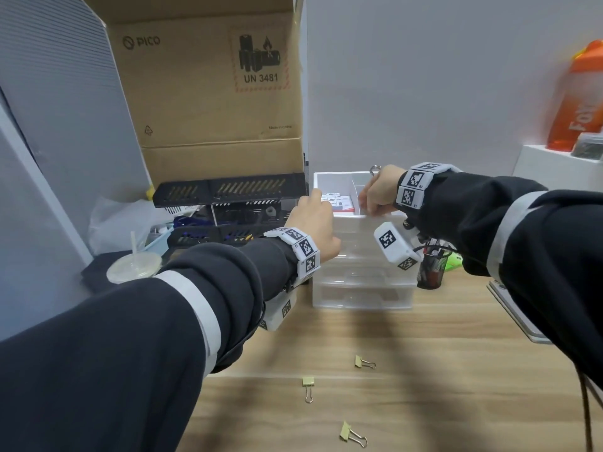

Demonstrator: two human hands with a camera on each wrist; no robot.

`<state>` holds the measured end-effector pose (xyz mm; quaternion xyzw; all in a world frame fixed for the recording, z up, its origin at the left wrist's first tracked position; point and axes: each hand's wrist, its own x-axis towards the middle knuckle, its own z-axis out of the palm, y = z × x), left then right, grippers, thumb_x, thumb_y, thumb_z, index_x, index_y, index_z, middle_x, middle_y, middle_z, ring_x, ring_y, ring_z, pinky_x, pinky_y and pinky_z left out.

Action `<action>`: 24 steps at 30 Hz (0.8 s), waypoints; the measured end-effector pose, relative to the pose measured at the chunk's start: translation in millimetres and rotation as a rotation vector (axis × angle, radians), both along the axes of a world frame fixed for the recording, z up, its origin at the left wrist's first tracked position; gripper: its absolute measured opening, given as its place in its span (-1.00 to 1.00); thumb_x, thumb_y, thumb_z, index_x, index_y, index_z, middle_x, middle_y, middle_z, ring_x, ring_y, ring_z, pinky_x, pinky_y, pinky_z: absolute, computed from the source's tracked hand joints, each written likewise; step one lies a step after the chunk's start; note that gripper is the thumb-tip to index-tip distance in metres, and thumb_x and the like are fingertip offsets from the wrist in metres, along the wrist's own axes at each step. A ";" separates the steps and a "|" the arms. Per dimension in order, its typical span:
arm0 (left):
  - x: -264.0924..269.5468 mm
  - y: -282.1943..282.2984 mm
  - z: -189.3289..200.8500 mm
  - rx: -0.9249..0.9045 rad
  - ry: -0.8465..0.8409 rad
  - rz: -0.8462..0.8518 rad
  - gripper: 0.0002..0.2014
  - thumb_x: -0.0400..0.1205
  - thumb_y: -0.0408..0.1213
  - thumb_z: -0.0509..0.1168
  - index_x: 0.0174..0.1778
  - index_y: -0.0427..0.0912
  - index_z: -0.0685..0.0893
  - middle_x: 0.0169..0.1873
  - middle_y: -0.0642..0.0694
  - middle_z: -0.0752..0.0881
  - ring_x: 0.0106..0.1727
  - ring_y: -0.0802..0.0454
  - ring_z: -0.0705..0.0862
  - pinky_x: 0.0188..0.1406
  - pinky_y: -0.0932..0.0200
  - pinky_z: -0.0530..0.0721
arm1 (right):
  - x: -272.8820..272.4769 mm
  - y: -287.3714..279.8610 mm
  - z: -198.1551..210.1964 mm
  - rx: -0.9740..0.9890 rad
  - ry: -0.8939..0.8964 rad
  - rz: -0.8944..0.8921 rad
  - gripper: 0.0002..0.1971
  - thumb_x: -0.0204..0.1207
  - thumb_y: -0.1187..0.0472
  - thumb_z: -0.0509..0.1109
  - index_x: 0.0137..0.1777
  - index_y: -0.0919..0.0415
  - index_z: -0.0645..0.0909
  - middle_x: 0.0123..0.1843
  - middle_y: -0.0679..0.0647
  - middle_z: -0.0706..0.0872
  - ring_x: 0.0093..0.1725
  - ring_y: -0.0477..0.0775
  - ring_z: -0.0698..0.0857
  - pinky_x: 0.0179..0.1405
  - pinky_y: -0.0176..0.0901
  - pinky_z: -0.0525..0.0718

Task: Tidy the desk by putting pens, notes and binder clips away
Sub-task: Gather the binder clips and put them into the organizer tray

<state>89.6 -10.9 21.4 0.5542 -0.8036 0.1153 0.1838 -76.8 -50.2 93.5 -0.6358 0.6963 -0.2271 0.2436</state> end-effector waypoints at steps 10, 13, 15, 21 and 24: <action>13.2 8.3 -4.1 0.195 0.088 -0.044 -0.40 0.47 -0.24 0.30 0.48 -0.24 0.41 0.63 -0.18 0.20 0.48 -0.26 0.44 0.31 -0.10 0.60 | 2.6 12.2 -2.6 -0.167 -0.194 -0.062 -0.83 0.53 0.50 0.36 -0.11 0.29 0.75 0.00 0.15 0.80 -0.01 0.08 0.75 0.17 0.05 0.75; 18.9 18.2 -14.5 0.152 0.197 -0.020 -0.34 0.46 -0.23 0.32 0.52 -0.18 0.34 0.57 -0.20 0.24 0.41 -0.25 0.46 0.28 -0.08 0.60 | 0.1 18.1 -5.9 -0.284 -0.259 -0.133 -0.77 0.49 0.50 0.37 -0.23 0.20 0.75 -0.08 0.08 0.81 0.02 0.11 0.81 0.04 0.05 0.81; 22.7 25.0 -22.8 0.149 0.252 0.064 -0.46 0.47 -0.22 0.31 0.39 -0.21 0.41 0.38 -0.23 0.37 0.25 -0.21 0.51 0.16 -0.06 0.63 | -2.6 25.8 -10.7 -0.341 -0.253 -0.134 -0.74 0.43 0.47 0.37 -0.30 0.11 0.74 -0.05 0.05 0.81 0.05 0.07 0.80 0.07 0.00 0.80; 34.8 52.3 -62.9 0.547 -0.014 0.011 -0.73 0.52 -0.23 0.34 0.13 -0.11 0.69 0.04 -0.04 0.72 0.01 -0.05 0.70 -0.07 0.09 0.69 | 6.1 67.8 -45.4 -0.283 -0.305 -0.040 -0.85 0.52 0.47 0.36 -0.06 0.25 0.68 -0.13 0.19 0.80 -0.23 0.08 0.81 -0.34 -0.18 0.83; 36.4 71.9 -91.8 0.710 -0.118 -0.016 -0.70 0.50 -0.23 0.43 0.17 -0.02 0.71 -0.04 0.02 0.69 -0.09 0.01 0.68 -0.17 0.20 0.65 | 10.4 89.9 -78.8 -0.028 -0.169 0.059 -0.90 0.52 0.48 0.40 -0.05 0.30 0.65 -0.17 0.22 0.77 -0.26 0.13 0.80 -0.34 -0.16 0.81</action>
